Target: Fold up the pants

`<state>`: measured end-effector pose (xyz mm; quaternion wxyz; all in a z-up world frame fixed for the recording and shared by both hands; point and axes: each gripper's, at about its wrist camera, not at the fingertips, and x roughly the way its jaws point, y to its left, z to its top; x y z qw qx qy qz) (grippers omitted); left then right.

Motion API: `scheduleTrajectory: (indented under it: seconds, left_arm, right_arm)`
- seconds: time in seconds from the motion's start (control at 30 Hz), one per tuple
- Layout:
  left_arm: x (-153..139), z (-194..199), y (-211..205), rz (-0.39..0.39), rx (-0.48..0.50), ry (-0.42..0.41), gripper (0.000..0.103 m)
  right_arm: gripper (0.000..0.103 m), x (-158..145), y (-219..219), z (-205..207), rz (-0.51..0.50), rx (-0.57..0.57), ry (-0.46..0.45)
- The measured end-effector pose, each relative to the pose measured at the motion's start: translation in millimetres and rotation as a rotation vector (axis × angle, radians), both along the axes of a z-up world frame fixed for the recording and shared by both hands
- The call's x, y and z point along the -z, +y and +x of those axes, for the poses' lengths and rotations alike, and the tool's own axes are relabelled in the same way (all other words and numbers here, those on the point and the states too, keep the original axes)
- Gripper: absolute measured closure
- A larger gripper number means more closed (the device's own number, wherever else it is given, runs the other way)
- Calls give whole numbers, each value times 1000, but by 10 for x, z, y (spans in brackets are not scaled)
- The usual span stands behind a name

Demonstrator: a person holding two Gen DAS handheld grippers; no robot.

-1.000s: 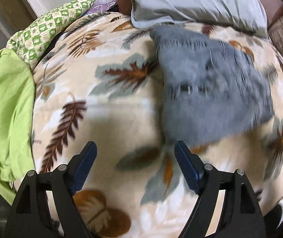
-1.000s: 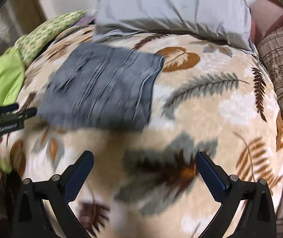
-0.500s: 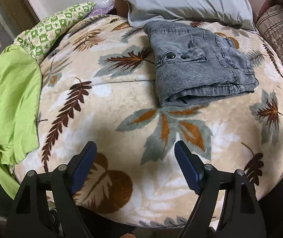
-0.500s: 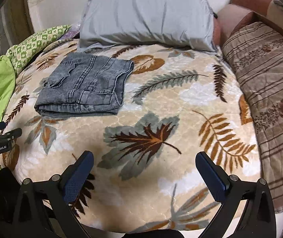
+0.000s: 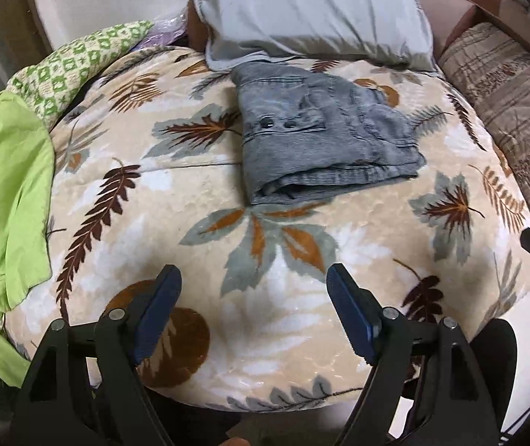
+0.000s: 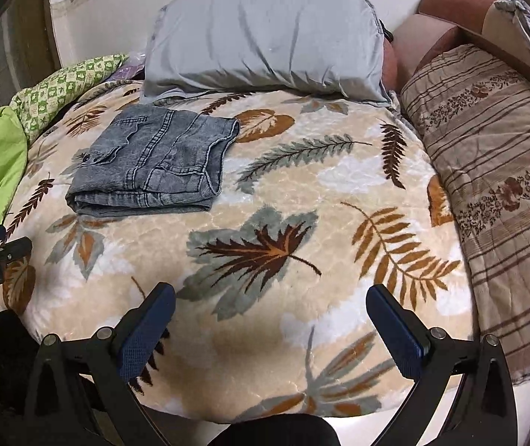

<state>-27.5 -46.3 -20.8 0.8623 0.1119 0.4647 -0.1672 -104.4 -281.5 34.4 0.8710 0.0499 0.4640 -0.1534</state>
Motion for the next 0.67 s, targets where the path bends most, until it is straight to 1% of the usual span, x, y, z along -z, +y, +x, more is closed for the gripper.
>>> scheduleTrajectory:
  seconds: [0.3,0.47,0.57,0.67]
  left_arm:
    - [-60,-113,-136,1,51,-4,22]
    - [-198,-180,-217,-27,71,-55,22]
    - [-234,-187,-247,-34,80,-45,22]
    - [-230,-192,-270,-19,79,-41,22]
  right_arm:
    - [0,-15,27,-14,7,-7,-1]
    - [0,-10,9,-20,16,-2,0]
    - [0,-15,1,-39,19,1,-5]
    - [0,-11,-19,-50,12,4,-4]
